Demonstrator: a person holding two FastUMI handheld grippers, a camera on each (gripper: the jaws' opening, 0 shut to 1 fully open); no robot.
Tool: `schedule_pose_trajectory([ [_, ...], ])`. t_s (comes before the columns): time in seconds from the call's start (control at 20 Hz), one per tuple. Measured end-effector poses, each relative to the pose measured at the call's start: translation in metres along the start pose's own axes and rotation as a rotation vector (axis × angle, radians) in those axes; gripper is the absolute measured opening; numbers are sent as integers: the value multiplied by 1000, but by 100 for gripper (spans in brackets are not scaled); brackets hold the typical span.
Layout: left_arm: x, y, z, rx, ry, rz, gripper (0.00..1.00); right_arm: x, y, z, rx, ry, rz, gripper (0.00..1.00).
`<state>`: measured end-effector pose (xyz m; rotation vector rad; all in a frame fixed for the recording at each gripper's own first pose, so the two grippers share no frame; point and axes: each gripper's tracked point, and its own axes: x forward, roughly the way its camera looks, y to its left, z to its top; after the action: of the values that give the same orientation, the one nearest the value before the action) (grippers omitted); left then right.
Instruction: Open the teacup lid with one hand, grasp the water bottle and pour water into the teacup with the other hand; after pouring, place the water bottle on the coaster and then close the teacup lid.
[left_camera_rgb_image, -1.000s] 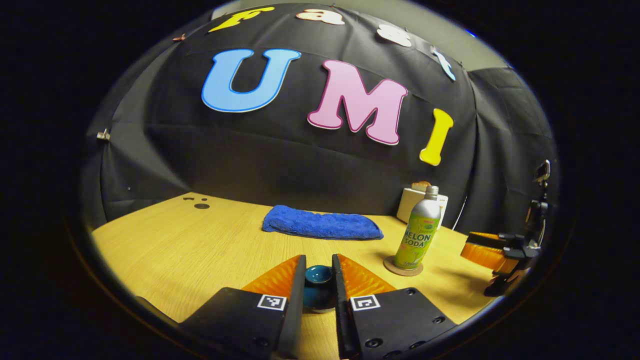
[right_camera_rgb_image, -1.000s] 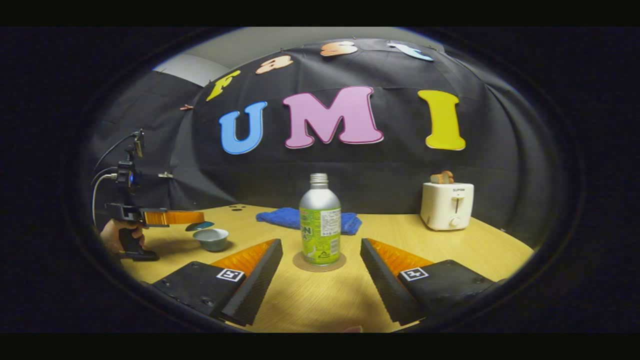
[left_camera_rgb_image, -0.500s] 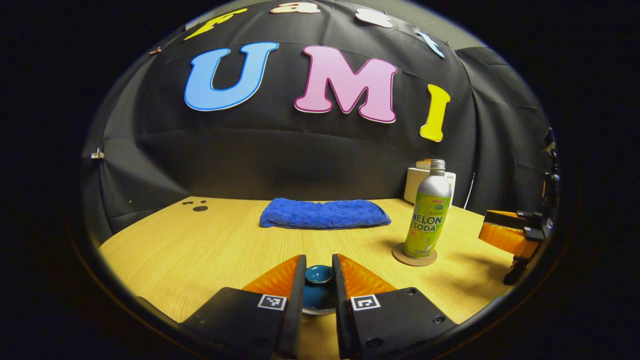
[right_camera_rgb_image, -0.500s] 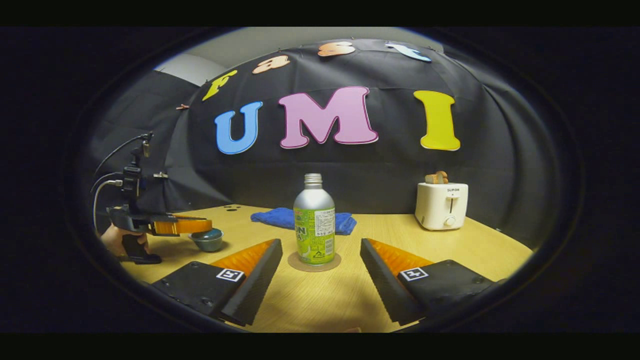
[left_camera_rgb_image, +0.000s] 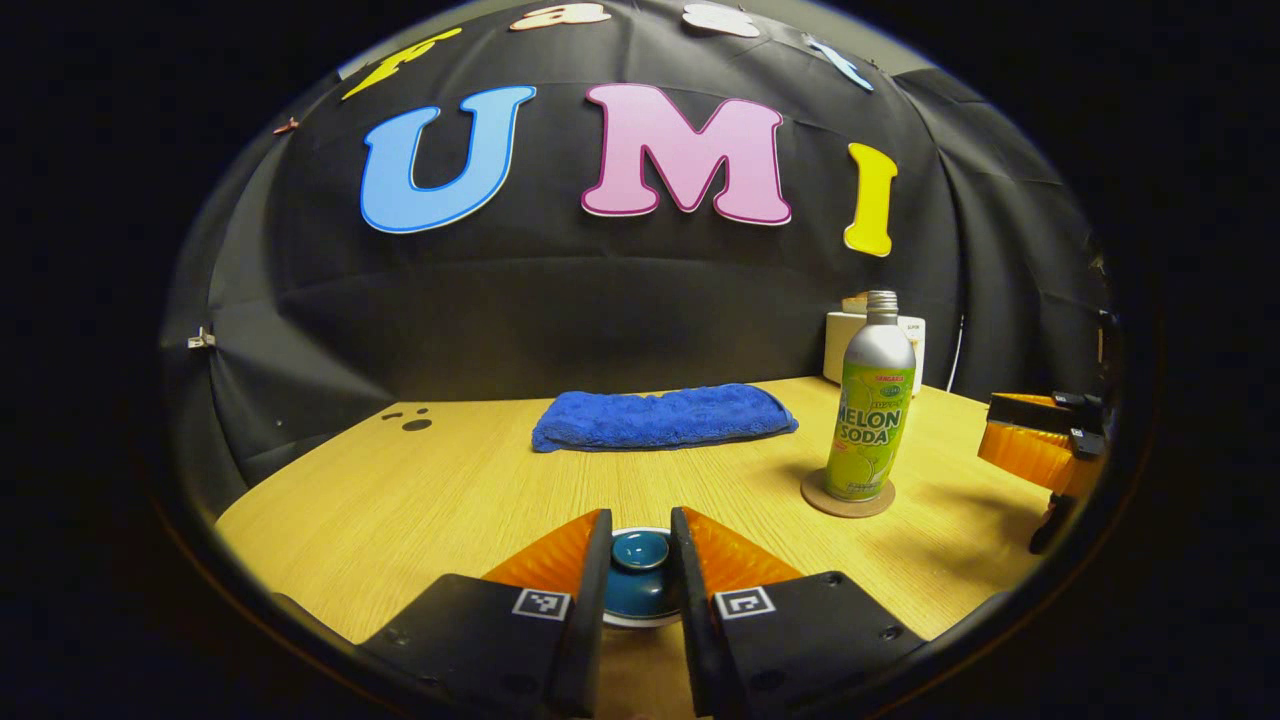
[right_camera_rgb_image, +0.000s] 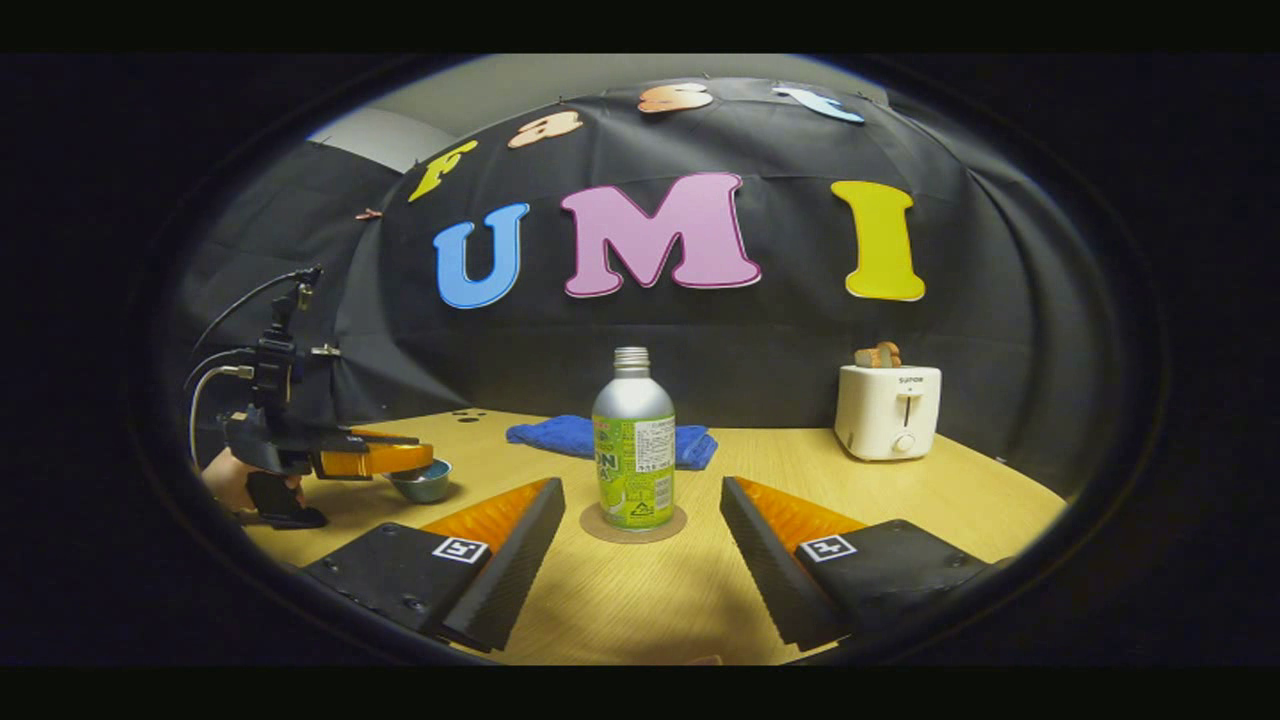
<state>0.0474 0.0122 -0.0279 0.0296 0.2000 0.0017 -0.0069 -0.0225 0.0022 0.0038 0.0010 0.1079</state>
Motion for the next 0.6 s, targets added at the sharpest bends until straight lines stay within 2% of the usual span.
schedule_pose_trajectory([
  [0.1,-4,2,2,-2,-11,14,42,0,0,0,0,0,0,97],
  [0.2,-9,2,4,-4,-32,27,55,0,0,0,0,0,0,97],
  [0.25,-14,3,5,-5,-49,37,70,0,0,0,0,-1,0,97],
  [0.3,-19,4,8,-4,-72,46,74,0,0,0,0,0,0,97],
  [0.4,-31,5,16,-3,-142,63,91,0,0,0,0,-1,0,97],
  [0.5,-42,7,23,-18,-203,70,94,0,0,0,-1,-1,0,97],
  [0.6,-42,6,19,-30,-198,57,95,-1,0,-1,-2,0,0,97],
])
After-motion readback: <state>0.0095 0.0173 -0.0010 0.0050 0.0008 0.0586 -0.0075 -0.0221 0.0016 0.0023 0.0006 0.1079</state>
